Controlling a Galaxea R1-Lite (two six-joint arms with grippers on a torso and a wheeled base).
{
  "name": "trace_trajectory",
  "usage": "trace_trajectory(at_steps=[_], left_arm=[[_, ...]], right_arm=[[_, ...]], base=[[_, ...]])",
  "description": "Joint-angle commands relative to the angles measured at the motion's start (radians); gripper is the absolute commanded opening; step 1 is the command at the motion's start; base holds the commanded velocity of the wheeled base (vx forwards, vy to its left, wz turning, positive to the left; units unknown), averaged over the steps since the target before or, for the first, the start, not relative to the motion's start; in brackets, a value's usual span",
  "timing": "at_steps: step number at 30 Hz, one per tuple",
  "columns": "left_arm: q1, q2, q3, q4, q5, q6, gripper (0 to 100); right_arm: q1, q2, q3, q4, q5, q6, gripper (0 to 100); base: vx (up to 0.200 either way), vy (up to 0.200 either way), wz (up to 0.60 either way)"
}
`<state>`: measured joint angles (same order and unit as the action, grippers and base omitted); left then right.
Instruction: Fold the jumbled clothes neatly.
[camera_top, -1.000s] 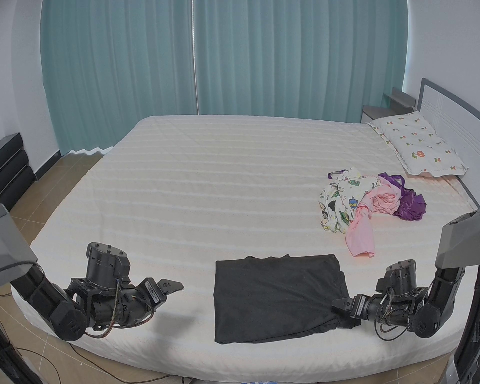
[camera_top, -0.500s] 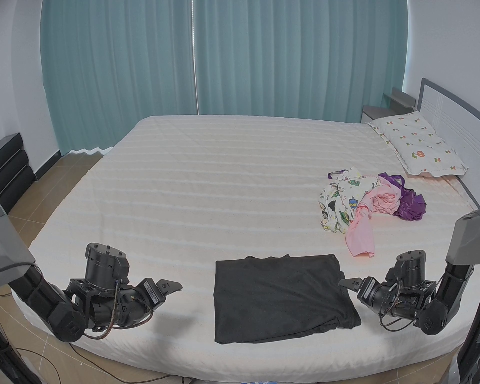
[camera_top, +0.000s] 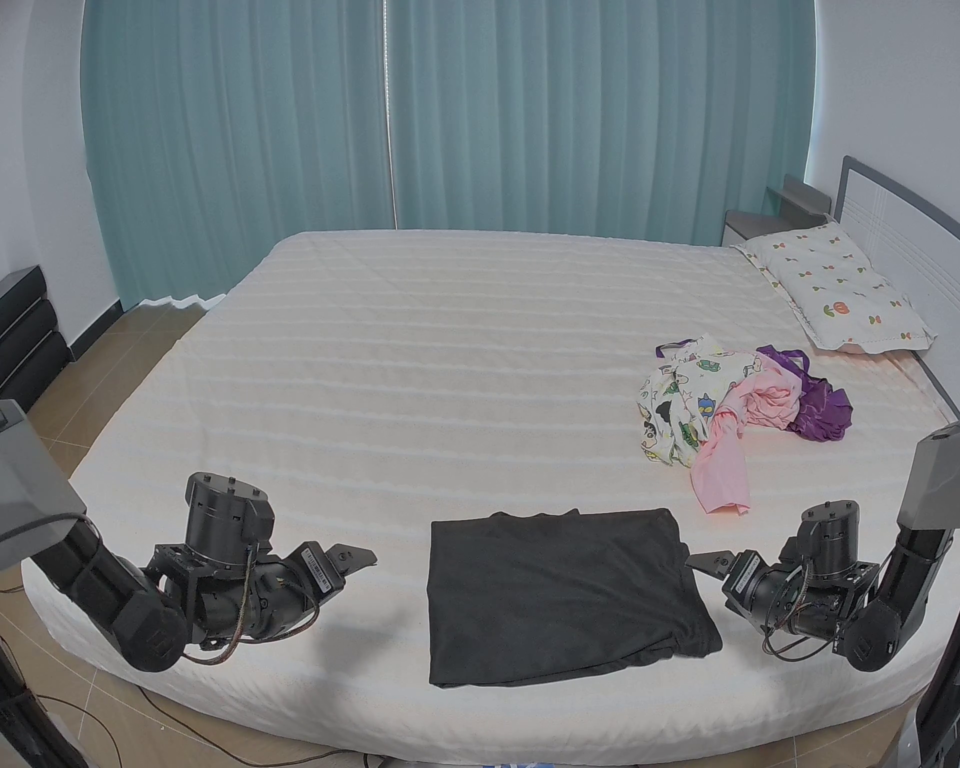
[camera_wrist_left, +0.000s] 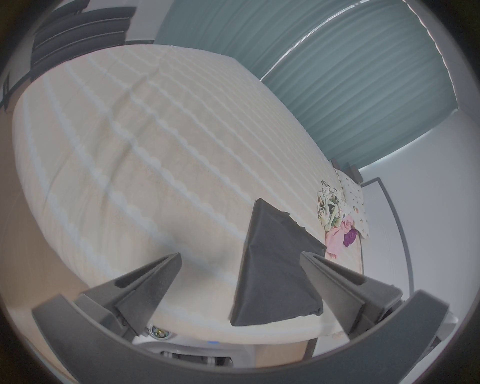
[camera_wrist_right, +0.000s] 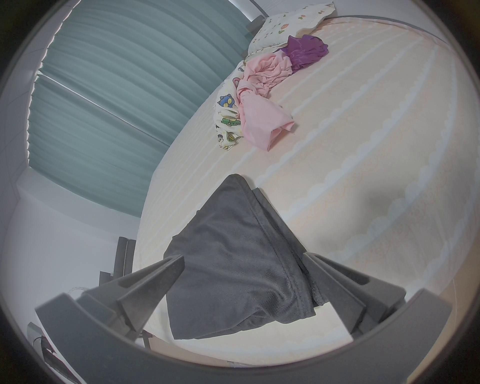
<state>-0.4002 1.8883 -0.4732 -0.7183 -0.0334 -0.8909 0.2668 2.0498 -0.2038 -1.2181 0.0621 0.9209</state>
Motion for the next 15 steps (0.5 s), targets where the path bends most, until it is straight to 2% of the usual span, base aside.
trace_trajectory(at_steps=[1,2,6,14,15], left_arm=[[0.008,0.080,-0.051,-0.001,0.023,0.036,100],[0.001,0.123,-0.085,-0.003,0.050,0.064,100],[-0.002,0.183,-0.130,-0.004,0.059,0.113,100],[-0.022,0.176,-0.113,-0.006,0.059,0.110,100],[-0.022,0.143,-0.087,-0.006,0.059,0.104,100]], right_arm=[[0.002,0.004,0.014,-0.001,0.001,0.000,100],[0.000,0.001,0.017,-0.001,0.001,0.000,100],[0.000,0.007,0.017,-0.001,0.001,-0.002,100],[-0.001,0.093,-0.058,-0.015,0.007,-0.014,100],[-0.008,0.142,-0.118,-0.006,0.008,-0.089,100]], base=[[0.000,0.000,0.00],[0.000,0.000,0.00],[0.000,0.000,0.00],[0.000,0.000,0.00],[0.000,0.000,0.00]])
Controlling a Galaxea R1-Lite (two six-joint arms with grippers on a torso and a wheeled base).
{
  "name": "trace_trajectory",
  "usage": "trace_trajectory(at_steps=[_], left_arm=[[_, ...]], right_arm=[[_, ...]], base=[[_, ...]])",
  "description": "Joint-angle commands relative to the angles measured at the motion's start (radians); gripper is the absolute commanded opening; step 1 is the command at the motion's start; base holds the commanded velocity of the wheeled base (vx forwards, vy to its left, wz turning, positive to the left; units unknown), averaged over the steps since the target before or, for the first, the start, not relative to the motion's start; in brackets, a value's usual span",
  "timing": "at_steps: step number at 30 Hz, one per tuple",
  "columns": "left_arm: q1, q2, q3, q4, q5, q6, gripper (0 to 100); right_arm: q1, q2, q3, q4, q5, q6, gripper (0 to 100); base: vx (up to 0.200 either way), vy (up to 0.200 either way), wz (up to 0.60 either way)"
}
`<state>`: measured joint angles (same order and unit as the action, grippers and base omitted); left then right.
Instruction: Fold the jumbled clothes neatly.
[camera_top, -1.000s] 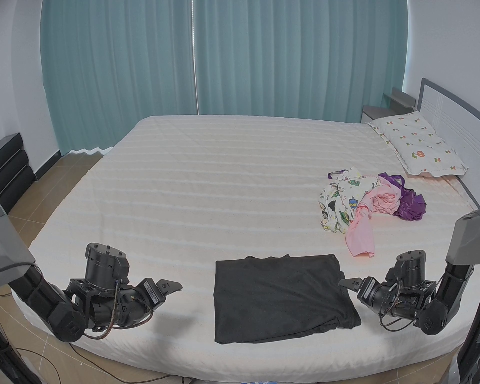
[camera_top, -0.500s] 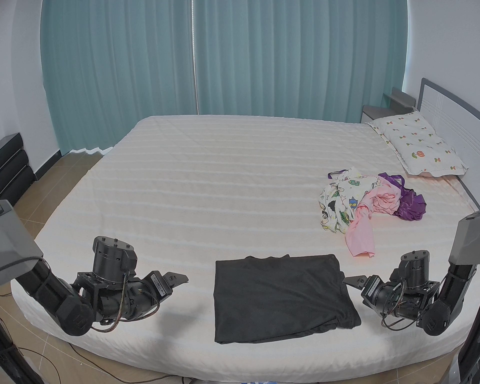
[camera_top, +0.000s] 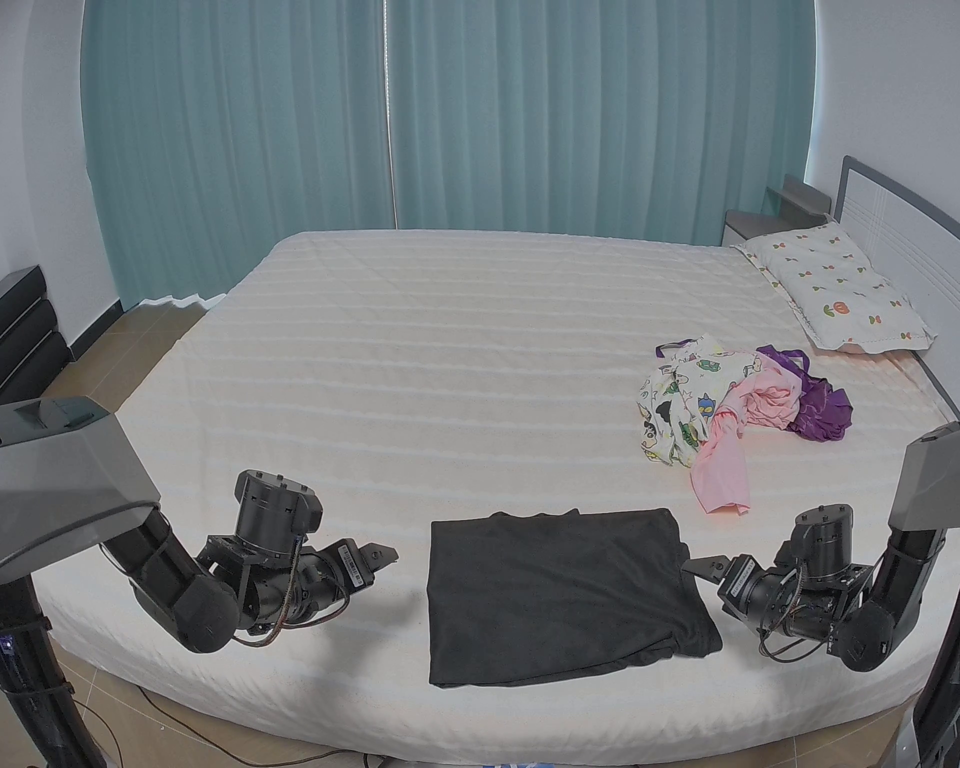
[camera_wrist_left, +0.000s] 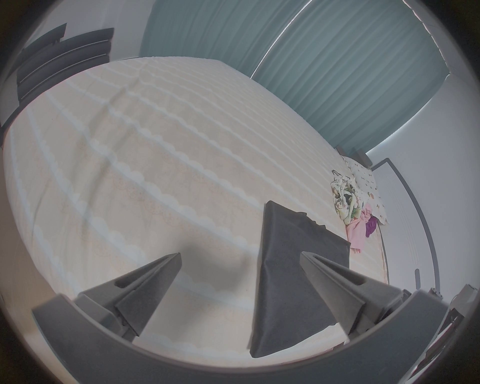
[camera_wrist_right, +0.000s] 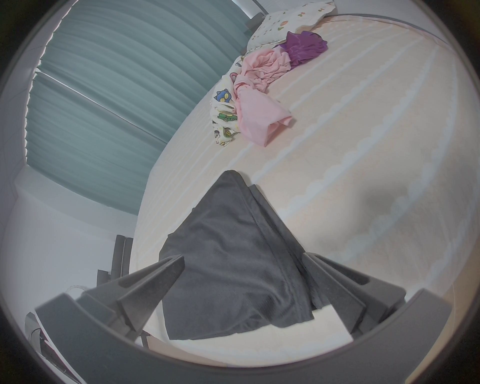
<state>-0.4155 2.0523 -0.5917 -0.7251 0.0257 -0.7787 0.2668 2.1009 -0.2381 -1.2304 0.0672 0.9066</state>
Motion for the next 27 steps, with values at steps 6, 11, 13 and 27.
trace_trajectory(at_steps=[6,11,13,27], left_arm=[[-0.006,-0.077,0.081,0.000,-0.001,-0.042,100],[-0.031,-0.087,0.095,0.000,0.000,-0.074,100],[-0.040,-0.087,0.093,-0.002,0.000,-0.096,100],[-0.057,-0.081,0.095,0.000,0.000,-0.105,100]], right_arm=[[-0.020,0.202,-0.227,0.034,0.006,-0.227,100],[-0.038,0.254,-0.346,0.137,0.008,-0.316,100],[-0.040,0.277,-0.388,0.157,0.008,-0.328,100],[-0.051,0.320,-0.438,0.149,0.177,-0.367,100]], base=[[0.000,0.000,0.00],[0.000,0.000,0.00],[0.000,0.000,0.00],[0.000,0.000,0.00]])
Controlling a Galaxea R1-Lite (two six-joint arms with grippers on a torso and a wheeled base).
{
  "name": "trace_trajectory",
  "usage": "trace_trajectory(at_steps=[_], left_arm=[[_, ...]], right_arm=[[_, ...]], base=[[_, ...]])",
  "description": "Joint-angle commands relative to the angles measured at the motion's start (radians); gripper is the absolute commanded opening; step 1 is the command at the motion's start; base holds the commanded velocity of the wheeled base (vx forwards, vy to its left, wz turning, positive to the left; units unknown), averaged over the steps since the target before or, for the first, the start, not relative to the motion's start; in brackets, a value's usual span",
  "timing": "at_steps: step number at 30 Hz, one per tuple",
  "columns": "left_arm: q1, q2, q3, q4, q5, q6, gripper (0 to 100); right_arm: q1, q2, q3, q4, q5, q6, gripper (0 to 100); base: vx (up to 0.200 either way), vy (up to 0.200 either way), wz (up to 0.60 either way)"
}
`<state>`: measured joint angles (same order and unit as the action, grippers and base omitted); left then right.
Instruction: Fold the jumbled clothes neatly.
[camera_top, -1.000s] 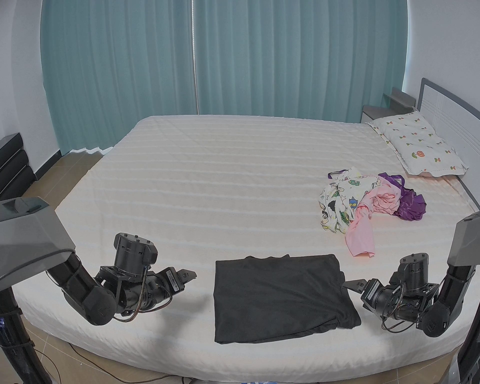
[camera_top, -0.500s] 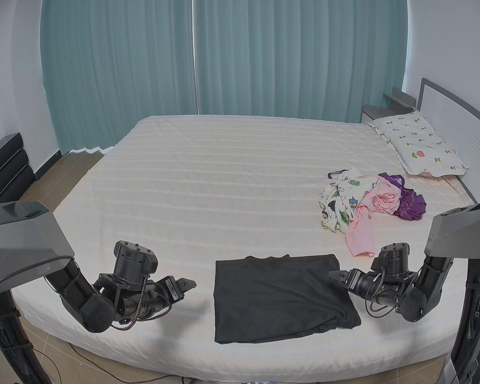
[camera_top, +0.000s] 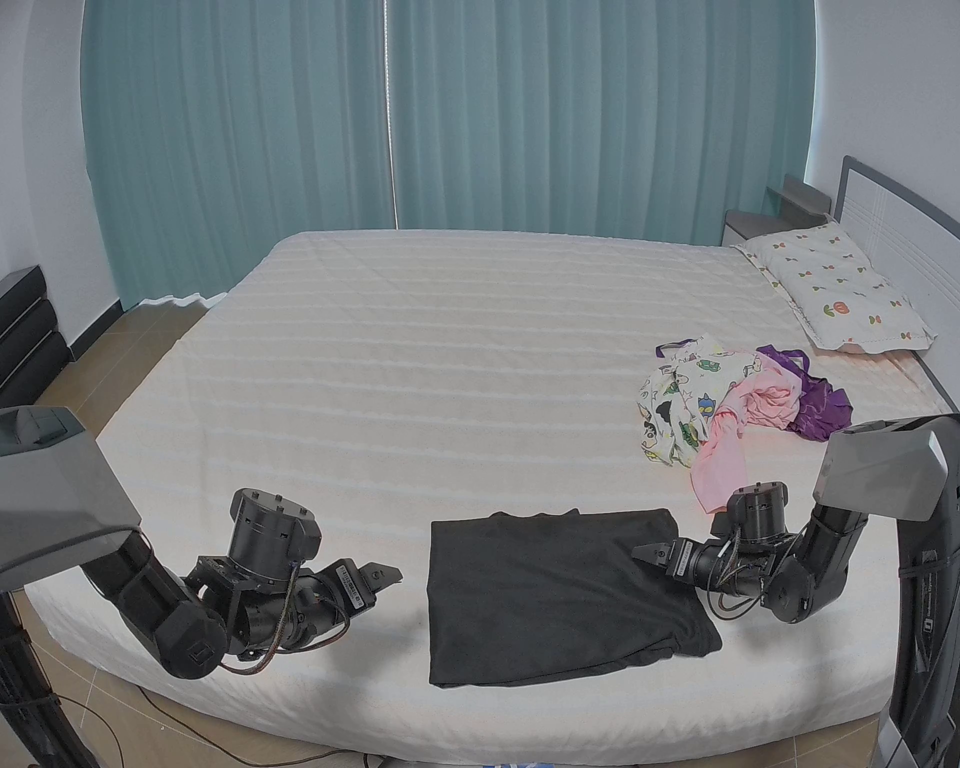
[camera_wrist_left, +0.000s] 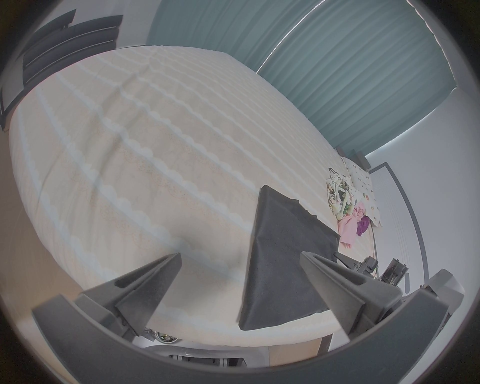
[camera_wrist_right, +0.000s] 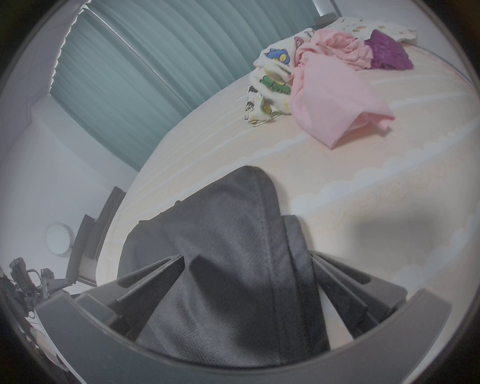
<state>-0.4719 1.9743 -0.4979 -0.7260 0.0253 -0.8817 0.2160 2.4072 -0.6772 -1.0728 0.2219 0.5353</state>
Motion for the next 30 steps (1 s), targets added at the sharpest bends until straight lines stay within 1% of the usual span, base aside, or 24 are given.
trace_trajectory(at_steps=[1,8,16,20,27,28,30], left_arm=[[-0.001,-0.003,0.002,0.000,0.001,-0.002,100],[-0.001,-0.002,0.005,0.000,0.001,-0.002,100],[-0.002,-0.005,0.010,0.000,0.001,-0.014,100],[-0.001,-0.008,0.012,0.000,0.001,-0.014,100],[-0.002,-0.008,0.012,0.000,0.001,-0.014,100],[-0.001,-0.006,0.012,0.000,0.001,-0.014,100],[-0.002,-0.006,0.012,0.000,0.001,-0.014,100]], right_arm=[[0.002,0.012,0.007,-0.013,0.034,-0.001,100],[0.020,0.016,0.010,-0.029,0.077,-0.009,100],[0.066,0.033,0.002,-0.033,0.080,-0.017,100],[0.089,0.032,0.015,-0.050,0.094,-0.017,100],[0.105,0.038,0.025,-0.062,0.105,-0.017,100],[0.105,0.039,0.021,-0.062,0.105,-0.015,0],[0.103,0.039,0.019,-0.062,0.105,-0.011,0]], base=[[0.000,0.000,0.00],[0.000,0.000,0.00],[0.000,0.000,0.00],[0.000,0.000,0.00],[0.000,0.000,0.00],[0.000,0.000,0.00],[0.000,0.000,0.00]])
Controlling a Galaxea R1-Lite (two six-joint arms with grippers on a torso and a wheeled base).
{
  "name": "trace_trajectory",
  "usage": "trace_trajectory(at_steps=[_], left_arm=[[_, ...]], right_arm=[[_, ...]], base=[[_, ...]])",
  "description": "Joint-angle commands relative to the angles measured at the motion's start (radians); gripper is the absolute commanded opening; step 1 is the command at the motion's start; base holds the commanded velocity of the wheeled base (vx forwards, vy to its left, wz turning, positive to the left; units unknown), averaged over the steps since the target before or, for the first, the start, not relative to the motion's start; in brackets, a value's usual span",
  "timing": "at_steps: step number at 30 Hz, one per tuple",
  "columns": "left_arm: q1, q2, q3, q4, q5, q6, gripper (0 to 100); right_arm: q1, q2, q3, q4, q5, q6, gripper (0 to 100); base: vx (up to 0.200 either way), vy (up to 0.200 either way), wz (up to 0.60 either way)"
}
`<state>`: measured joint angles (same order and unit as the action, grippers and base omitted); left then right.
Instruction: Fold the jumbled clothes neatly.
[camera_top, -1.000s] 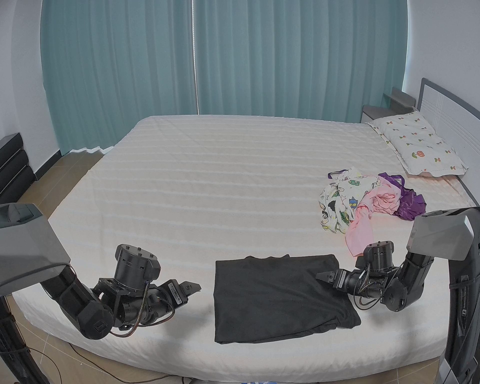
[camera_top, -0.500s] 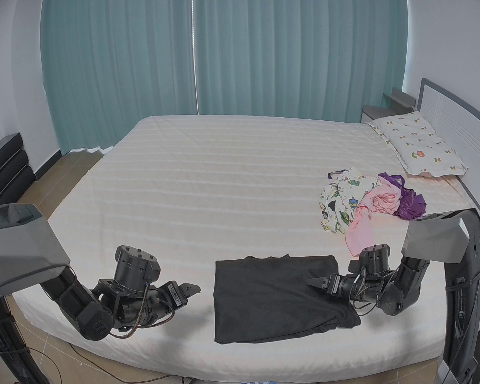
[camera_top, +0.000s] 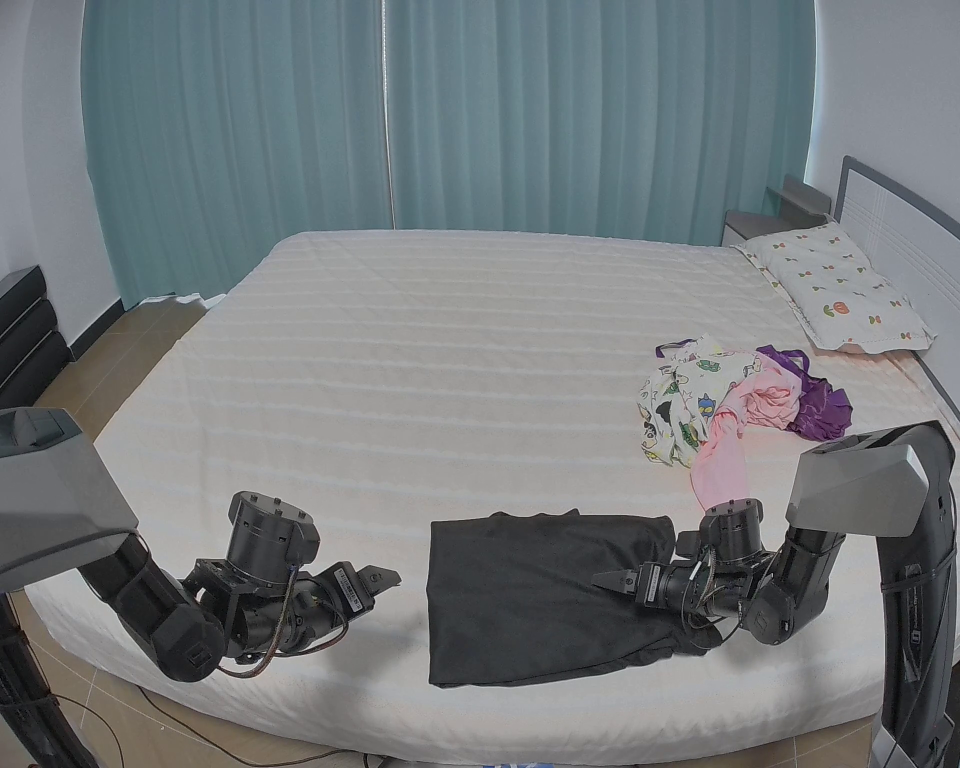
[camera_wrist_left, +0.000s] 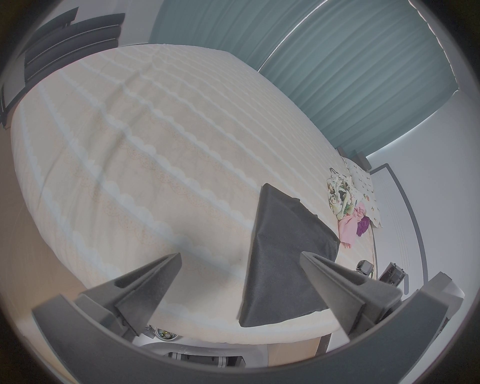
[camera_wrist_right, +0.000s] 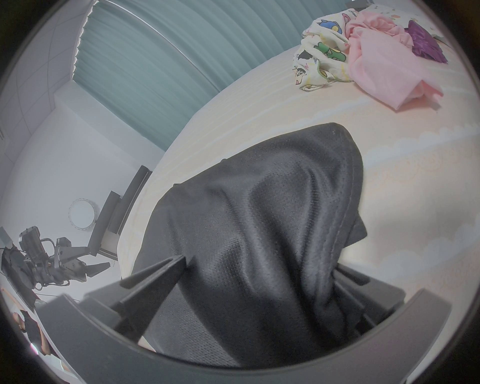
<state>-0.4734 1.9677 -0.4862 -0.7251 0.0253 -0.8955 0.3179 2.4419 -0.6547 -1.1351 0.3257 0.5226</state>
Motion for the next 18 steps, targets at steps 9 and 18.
trace_trajectory(at_steps=[9,18], left_arm=[[0.001,-0.016,0.003,0.000,0.004,-0.006,100],[-0.002,-0.026,0.001,0.003,0.030,-0.031,100]], right_arm=[[-0.005,-0.057,0.046,0.000,0.056,0.057,0],[-0.023,-0.106,0.096,0.001,0.081,0.079,0]], base=[[0.000,0.000,0.00],[0.000,-0.067,0.00]])
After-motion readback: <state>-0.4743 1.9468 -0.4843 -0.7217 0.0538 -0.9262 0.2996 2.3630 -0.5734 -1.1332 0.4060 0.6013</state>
